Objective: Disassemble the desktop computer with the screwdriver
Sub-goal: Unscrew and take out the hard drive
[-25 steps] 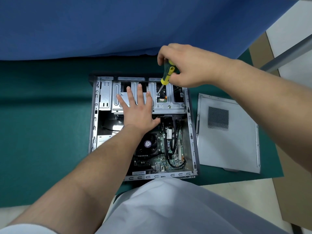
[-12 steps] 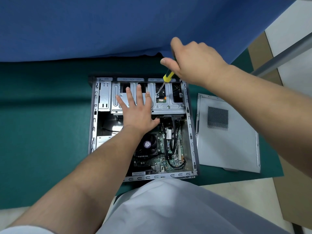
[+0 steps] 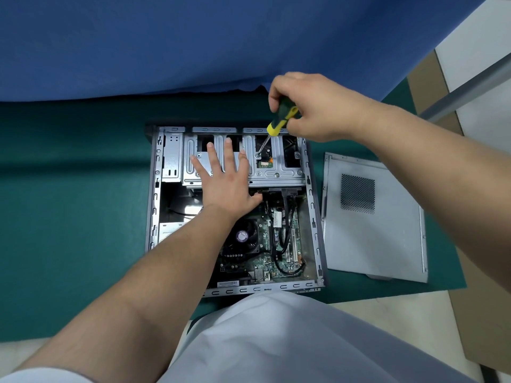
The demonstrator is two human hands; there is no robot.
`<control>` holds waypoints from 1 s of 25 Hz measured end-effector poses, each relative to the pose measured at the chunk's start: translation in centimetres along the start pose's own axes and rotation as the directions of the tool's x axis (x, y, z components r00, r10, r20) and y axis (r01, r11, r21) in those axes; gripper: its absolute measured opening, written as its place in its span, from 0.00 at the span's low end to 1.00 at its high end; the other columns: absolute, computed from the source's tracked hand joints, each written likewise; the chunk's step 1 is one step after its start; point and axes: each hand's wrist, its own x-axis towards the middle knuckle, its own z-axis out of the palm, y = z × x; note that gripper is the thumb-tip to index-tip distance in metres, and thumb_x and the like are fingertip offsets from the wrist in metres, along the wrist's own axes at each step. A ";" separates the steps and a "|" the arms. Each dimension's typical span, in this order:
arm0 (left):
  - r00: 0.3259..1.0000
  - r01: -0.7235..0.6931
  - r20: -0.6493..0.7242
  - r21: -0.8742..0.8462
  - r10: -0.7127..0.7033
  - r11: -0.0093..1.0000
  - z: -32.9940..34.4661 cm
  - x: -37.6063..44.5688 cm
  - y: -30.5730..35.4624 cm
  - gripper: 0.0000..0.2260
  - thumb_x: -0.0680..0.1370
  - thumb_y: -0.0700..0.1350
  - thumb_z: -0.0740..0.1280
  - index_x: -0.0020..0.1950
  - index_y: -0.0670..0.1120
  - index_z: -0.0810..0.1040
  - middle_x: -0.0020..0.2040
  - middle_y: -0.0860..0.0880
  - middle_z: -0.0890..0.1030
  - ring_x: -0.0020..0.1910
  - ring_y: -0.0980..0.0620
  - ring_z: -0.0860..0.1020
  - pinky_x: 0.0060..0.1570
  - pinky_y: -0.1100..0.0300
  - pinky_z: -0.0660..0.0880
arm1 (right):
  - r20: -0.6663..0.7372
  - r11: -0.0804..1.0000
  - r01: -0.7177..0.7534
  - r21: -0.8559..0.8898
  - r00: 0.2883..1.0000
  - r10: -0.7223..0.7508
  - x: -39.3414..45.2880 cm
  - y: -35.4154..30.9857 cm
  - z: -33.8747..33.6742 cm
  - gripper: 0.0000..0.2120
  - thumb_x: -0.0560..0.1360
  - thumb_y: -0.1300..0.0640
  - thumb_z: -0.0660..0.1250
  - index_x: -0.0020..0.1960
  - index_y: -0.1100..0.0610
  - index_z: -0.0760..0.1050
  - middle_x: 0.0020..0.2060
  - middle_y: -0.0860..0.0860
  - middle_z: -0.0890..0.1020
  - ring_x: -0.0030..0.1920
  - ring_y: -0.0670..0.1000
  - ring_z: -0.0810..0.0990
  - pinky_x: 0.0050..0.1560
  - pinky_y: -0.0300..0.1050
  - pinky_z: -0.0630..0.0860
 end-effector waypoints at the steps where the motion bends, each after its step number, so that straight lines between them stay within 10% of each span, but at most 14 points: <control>1: 1.000 0.000 0.001 -0.005 0.000 1.000 0.0 0.0 0.0 0.50 0.69 0.77 0.55 0.82 0.47 0.51 0.84 0.38 0.45 0.79 0.26 0.43 0.67 0.20 0.44 | 0.001 1.000 -0.029 0.001 1.000 0.029 -0.1 0.0 0.2 0.12 0.74 0.55 0.68 0.57 0.50 0.71 0.52 0.50 0.75 0.48 0.51 0.74 0.46 0.46 0.68; 4: 1.000 -0.003 0.001 -0.009 0.003 1.000 0.0 0.0 0.0 0.50 0.69 0.77 0.56 0.82 0.47 0.51 0.84 0.38 0.44 0.80 0.26 0.43 0.68 0.20 0.44 | -0.169 0.945 -0.280 -0.168 0.953 0.252 -0.1 0.2 1.1 0.19 0.80 0.38 0.59 0.57 0.54 0.66 0.47 0.54 0.74 0.46 0.60 0.73 0.42 0.50 0.67; 9: 1.000 -0.008 0.008 -0.015 0.008 1.000 -0.2 -0.1 0.0 0.50 0.70 0.76 0.56 0.82 0.47 0.50 0.84 0.38 0.43 0.80 0.26 0.42 0.68 0.20 0.44 | -0.088 0.995 -0.094 0.019 0.992 0.095 -0.6 1.2 0.9 0.06 0.74 0.58 0.67 0.49 0.49 0.73 0.48 0.48 0.72 0.43 0.46 0.73 0.42 0.42 0.67; 22: 0.993 -0.021 0.113 -0.084 0.030 0.996 -1.3 -0.1 -0.4 0.55 0.68 0.84 0.44 0.83 0.48 0.49 0.84 0.41 0.40 0.80 0.30 0.38 0.69 0.21 0.35 | -0.237 0.817 -0.385 0.429 0.825 0.513 -3.2 5.4 3.2 0.05 0.71 0.56 0.69 0.44 0.49 0.74 0.35 0.45 0.76 0.28 0.41 0.69 0.26 0.31 0.64; 25: 0.999 0.033 0.032 -0.366 -0.023 0.930 -2.1 0.6 -0.5 0.35 0.79 0.74 0.49 0.75 0.51 0.65 0.83 0.44 0.55 0.82 0.35 0.46 0.73 0.29 0.37 | -0.255 0.743 -0.397 0.539 0.763 0.594 -4.1 6.1 4.0 0.04 0.72 0.54 0.68 0.46 0.49 0.75 0.40 0.49 0.81 0.33 0.46 0.72 0.30 0.35 0.68</control>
